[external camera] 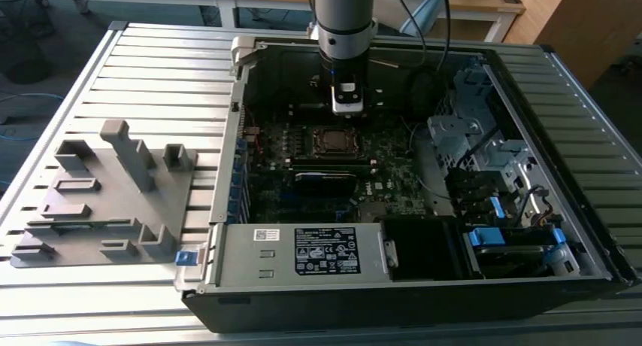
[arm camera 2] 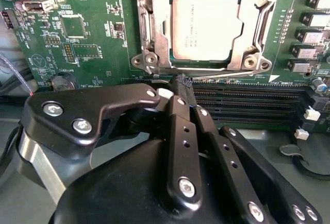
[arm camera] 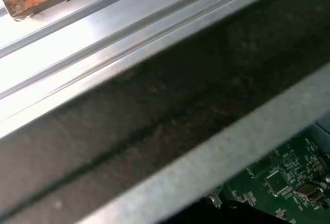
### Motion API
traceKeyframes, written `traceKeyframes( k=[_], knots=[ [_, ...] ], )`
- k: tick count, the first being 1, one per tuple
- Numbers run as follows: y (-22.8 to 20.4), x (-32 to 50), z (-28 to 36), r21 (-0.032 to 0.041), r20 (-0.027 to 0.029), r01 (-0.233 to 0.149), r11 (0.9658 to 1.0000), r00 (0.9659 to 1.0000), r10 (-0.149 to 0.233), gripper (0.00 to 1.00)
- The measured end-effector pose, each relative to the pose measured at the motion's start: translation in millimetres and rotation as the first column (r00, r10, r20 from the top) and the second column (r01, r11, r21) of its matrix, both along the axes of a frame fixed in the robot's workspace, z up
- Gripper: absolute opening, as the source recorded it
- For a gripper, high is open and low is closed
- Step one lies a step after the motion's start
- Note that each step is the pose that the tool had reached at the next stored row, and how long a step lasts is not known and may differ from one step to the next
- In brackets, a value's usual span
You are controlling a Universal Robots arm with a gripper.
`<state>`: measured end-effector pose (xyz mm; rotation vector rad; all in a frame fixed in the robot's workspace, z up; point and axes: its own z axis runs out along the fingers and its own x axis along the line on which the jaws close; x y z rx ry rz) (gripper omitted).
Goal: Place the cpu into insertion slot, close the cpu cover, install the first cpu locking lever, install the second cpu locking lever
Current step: 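Install the first cpu locking lever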
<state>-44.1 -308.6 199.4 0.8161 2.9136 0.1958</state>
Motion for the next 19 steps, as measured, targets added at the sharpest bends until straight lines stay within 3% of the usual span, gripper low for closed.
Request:
traceKeyframes(
  k=[6,19],
  knots=[
    [-0.6,0.4,-0.3,-0.003,0.0,0.0,1.0,1.0,0.0,0.11],
    [-0.1,-1.9,2.9,0.0,0.0006,0.001,1.0,1.0,-0.001,0.11]
  ],
)
